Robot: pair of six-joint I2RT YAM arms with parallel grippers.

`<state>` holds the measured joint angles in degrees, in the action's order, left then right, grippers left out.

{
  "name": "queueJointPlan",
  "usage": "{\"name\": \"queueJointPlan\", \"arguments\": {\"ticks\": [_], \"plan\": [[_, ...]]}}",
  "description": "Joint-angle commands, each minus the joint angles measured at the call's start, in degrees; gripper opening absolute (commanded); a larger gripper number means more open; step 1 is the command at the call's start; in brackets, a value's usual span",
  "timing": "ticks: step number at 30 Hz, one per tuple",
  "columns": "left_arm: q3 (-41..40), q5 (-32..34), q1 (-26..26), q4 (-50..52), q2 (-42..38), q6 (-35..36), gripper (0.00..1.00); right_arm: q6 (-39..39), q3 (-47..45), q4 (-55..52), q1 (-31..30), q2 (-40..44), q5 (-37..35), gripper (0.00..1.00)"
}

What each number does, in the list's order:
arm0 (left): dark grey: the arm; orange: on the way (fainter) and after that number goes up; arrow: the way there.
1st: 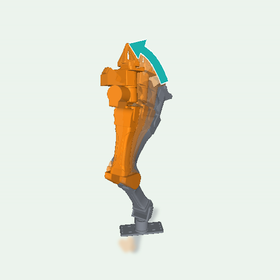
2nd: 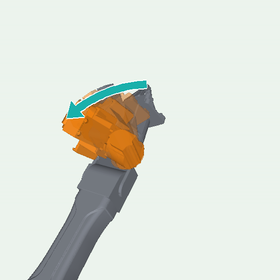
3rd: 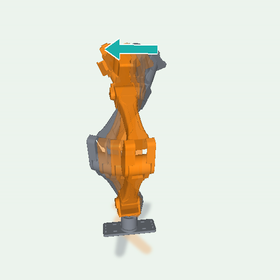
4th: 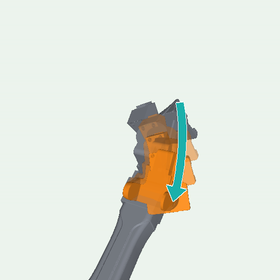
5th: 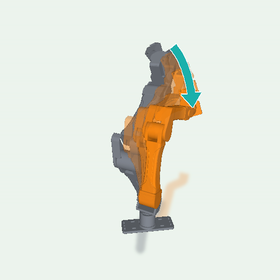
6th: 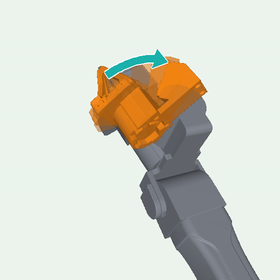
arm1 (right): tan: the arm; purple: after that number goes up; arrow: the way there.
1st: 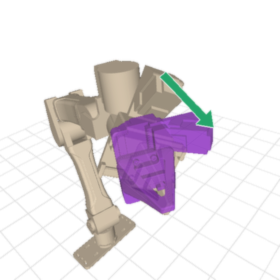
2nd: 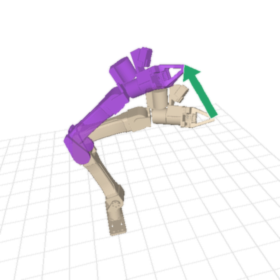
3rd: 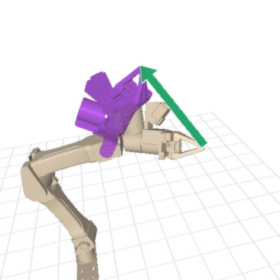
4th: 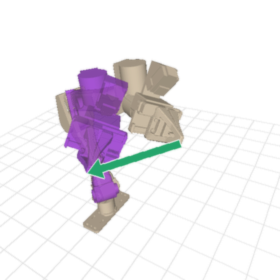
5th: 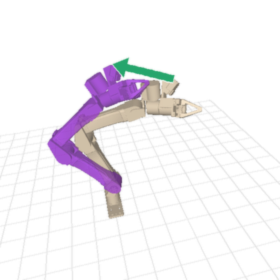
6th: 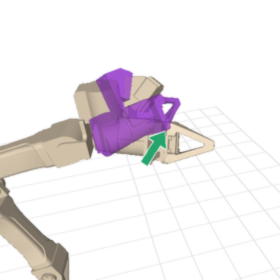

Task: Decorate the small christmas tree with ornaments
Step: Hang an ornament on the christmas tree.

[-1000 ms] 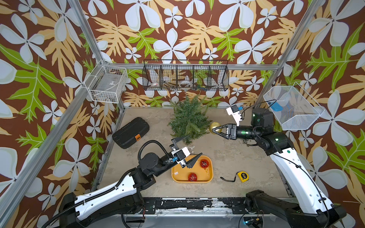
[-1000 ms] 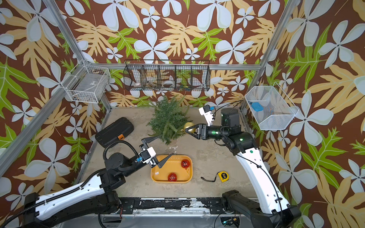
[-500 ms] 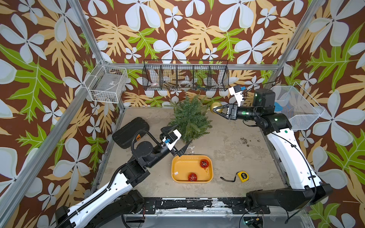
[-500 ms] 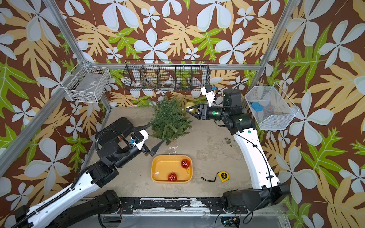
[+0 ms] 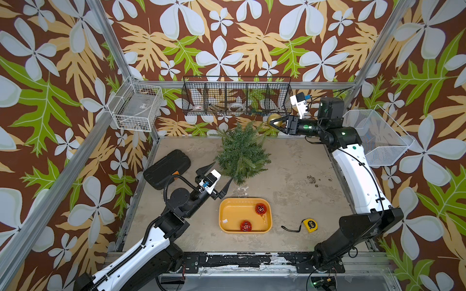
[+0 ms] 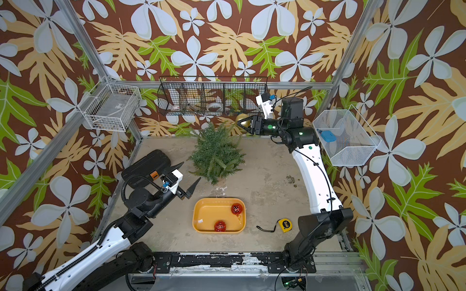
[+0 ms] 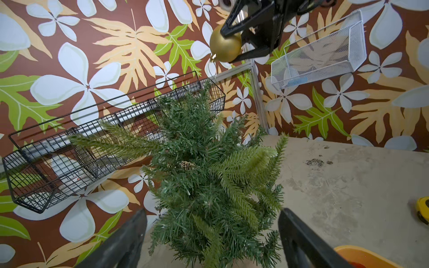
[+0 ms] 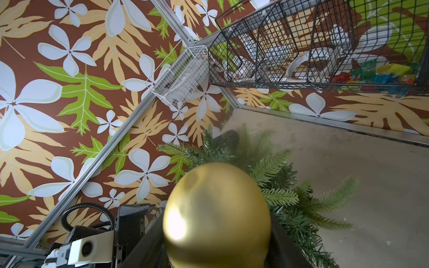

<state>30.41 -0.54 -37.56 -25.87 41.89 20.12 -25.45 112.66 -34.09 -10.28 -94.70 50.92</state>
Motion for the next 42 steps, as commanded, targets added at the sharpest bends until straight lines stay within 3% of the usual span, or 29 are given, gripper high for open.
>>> {"name": "queueJointPlan", "arguments": {"ticks": [1, 17, 35, 42], "plan": [[-1.8, 0.3, 0.2, -6.1, -1.7, -2.7, 0.89, 0.8, 0.5, 0.2, -0.1, -0.8, 0.5, 0.47], [-3.0, -2.0, 0.1, -6.2, -1.8, -2.5, 0.89, 2.4, -2.1, -2.3, -3.0, 1.7, 3.5, 0.45], [-2.9, -1.7, 0.1, -5.6, -1.9, -1.6, 0.89, 3.8, 4.3, -5.6, -4.9, -2.8, -3.1, 0.44], [-2.9, -2.0, 0.2, -5.6, -1.9, -1.6, 0.88, 4.5, 2.9, -6.3, -4.8, -0.1, -3.9, 0.44]]}}
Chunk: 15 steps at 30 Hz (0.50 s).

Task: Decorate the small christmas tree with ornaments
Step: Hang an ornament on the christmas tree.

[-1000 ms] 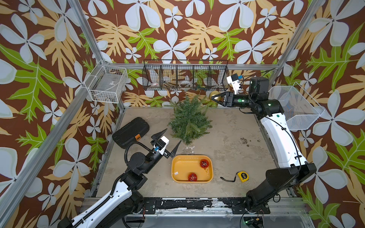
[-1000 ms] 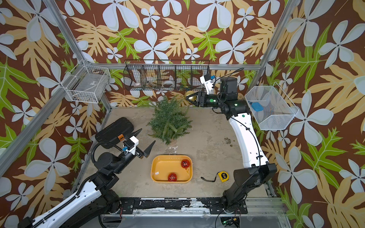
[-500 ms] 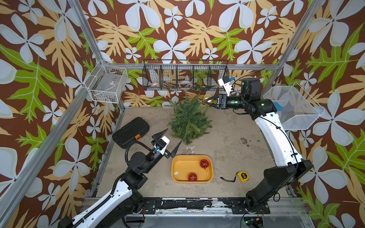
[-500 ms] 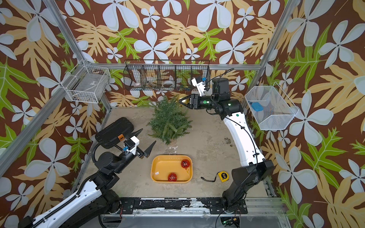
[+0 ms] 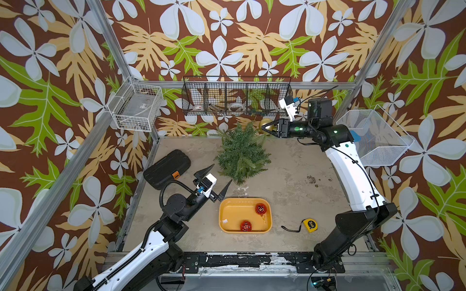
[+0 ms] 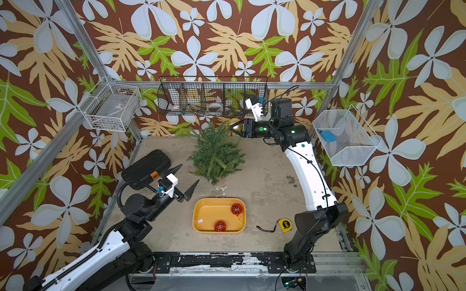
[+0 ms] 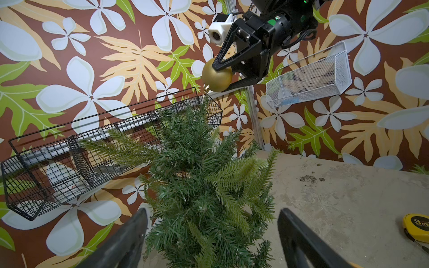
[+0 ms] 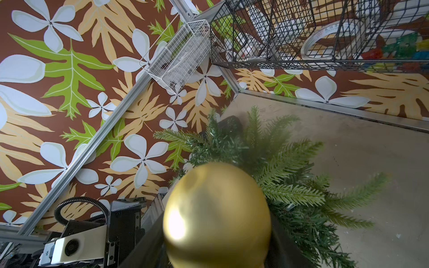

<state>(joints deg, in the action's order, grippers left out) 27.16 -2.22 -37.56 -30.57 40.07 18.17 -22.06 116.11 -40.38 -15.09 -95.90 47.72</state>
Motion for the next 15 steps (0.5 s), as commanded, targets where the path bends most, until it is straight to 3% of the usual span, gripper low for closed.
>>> {"name": "queueJointPlan", "arguments": {"ticks": [1, 15], "plan": [[0.4, -0.3, 0.1, -0.8, 0.0, 0.4, 0.89, 1.1, -1.0, 0.2, 0.1, 1.6, -0.9, 0.44], [0.3, -0.6, 0.1, -1.0, 0.2, 0.4, 0.88, 1.7, -1.6, -0.2, 0.3, 1.4, -2.0, 0.44]]}}
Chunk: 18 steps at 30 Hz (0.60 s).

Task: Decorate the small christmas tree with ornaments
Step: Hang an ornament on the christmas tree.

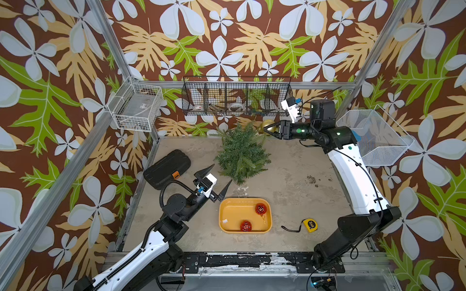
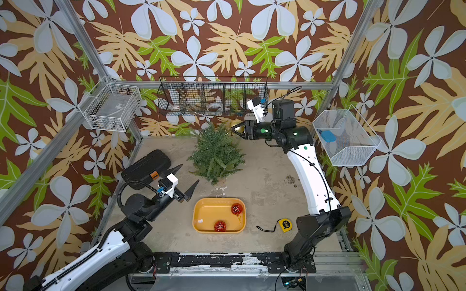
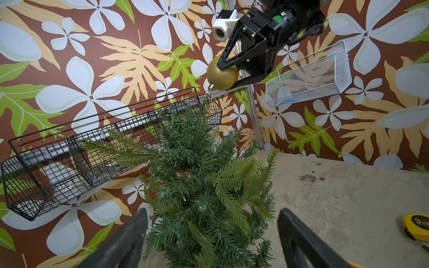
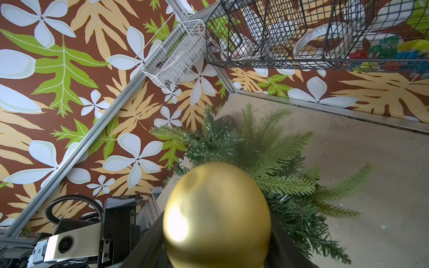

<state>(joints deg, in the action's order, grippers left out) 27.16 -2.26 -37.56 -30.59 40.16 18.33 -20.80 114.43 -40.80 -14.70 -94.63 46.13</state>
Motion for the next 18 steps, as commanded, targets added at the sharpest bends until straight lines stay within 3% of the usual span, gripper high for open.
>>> {"name": "queueJointPlan", "arguments": {"ticks": [1, 18], "plan": [[0.3, -0.5, 0.1, -1.0, 0.1, 0.2, 0.89, 0.4, 0.1, 0.4, 0.0, 0.0, -0.5, 0.44], [0.2, -0.7, 0.1, -0.9, -0.2, 0.6, 0.88, -1.9, 3.5, 2.7, -0.8, -4.1, 3.8, 0.43]]}}
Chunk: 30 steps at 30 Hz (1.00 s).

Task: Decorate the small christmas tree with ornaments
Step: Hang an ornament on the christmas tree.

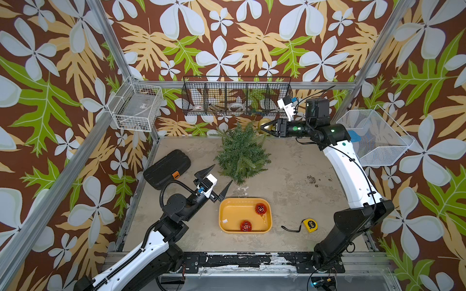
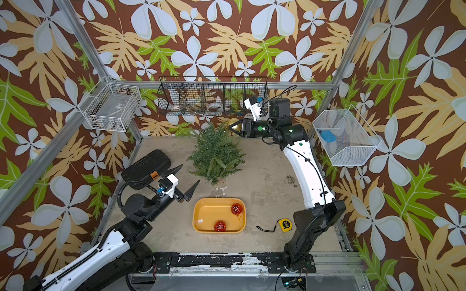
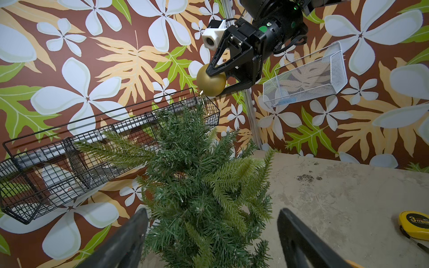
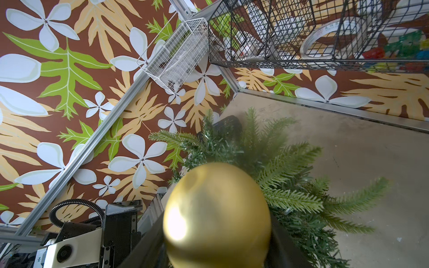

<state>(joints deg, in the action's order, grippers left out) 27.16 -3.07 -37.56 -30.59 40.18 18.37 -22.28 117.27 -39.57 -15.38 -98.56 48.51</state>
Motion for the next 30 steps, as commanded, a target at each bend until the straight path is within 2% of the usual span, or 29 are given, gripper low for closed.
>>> {"name": "queueJointPlan", "arguments": {"ticks": [1, 8, 14, 22, 30], "plan": [[0.3, 0.1, 0.1, -0.9, -0.3, 0.5, 0.88, -0.4, 0.9, 1.5, -0.2, -0.4, 1.5, 0.43], [0.2, 0.2, 0.1, -0.8, -0.5, 0.7, 0.88, -0.4, 2.6, 1.2, -0.3, -1.9, 0.3, 0.43], [0.1, 0.3, 0.1, -0.7, -0.4, 0.8, 0.88, 1.4, 2.8, -1.3, -0.2, -2.6, -4.2, 0.42], [0.2, 0.3, 0.1, -0.8, -0.4, 1.0, 0.88, 3.1, -2.4, -1.7, -0.3, 1.5, -10.5, 0.41], [0.2, 0.2, 0.1, -0.7, -0.1, 0.9, 0.88, 0.4, -11.9, 3.9, -0.2, 5.9, -6.4, 0.44]]}}
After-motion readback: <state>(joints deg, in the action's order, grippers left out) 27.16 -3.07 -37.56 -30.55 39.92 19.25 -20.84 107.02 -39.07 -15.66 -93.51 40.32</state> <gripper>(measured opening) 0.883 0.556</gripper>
